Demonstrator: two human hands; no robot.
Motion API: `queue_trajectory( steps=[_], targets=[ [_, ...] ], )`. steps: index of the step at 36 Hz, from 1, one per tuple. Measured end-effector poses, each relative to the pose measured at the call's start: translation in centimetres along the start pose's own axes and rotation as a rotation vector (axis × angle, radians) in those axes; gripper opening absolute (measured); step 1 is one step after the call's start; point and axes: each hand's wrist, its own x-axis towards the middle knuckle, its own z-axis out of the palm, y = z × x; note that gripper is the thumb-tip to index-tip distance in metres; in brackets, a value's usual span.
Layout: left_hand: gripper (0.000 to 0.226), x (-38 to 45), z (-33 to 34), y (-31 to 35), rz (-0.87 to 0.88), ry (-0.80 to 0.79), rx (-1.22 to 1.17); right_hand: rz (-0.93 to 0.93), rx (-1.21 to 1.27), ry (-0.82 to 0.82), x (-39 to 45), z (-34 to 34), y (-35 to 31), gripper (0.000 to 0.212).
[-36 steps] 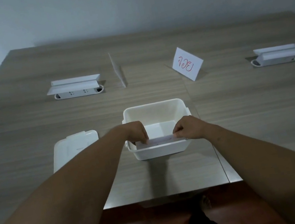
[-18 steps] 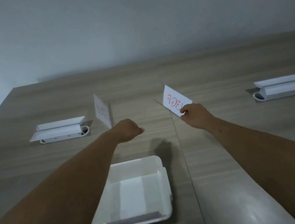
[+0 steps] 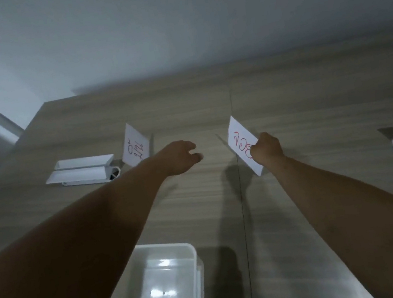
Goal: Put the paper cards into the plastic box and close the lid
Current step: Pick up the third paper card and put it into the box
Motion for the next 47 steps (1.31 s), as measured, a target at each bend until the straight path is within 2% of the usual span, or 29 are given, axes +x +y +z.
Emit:
queue_trajectory(
  steps=[5,7,10,15,20,23,27,29,35,42,47],
  targets=[
    [0.064,1.0,-0.6,0.5,0.001,0.005,0.032,0.051,0.129,0.059,0.7,1.2,1.4,0.014],
    [0.065,1.0,-0.8,0.9,0.014,0.011,0.054,0.035,0.193,0.111,0.4,1.0,1.5,0.019],
    [0.068,0.6,-1.1,1.4,0.033,0.034,0.087,-0.104,0.175,0.144,-0.3,0.1,1.3,0.03],
    [0.082,-0.3,-1.7,1.2,0.036,0.151,0.089,-0.326,0.138,0.022,-2.3,-2.2,-0.9,0.03],
    [0.089,-2.8,-3.1,0.7,0.081,0.273,0.021,-0.455,0.17,-0.101,-6.5,-4.7,-4.3,0.029],
    [0.078,-4.9,-4.0,-0.3,0.141,0.33,0.002,-0.515,0.181,-0.101,-9.4,-5.2,-6.2,0.029],
    [0.037,-7.8,-5.2,-2.5,0.208,0.438,-0.034,-0.532,0.155,-0.067,-13.4,-5.2,-8.3,0.028],
    [0.028,-9.8,-5.6,-3.9,0.225,0.462,-0.063,-0.537,0.127,-0.057,-15.5,-4.9,-9.3,0.028],
    [0.028,-15.5,-5.1,-9.6,0.279,0.443,-0.166,-0.547,0.056,-0.052,-21.9,-2.5,-11.9,0.028],
    [0.03,-21.1,-1.4,-16.7,0.253,0.381,-0.339,-0.528,-0.031,-0.101,-28.9,2.4,-12.8,0.024],
    [0.031,-23.9,2.6,-20.1,0.242,0.262,-0.371,-0.472,-0.088,-0.14,-33.1,6.3,-11.0,0.025]
  ],
)
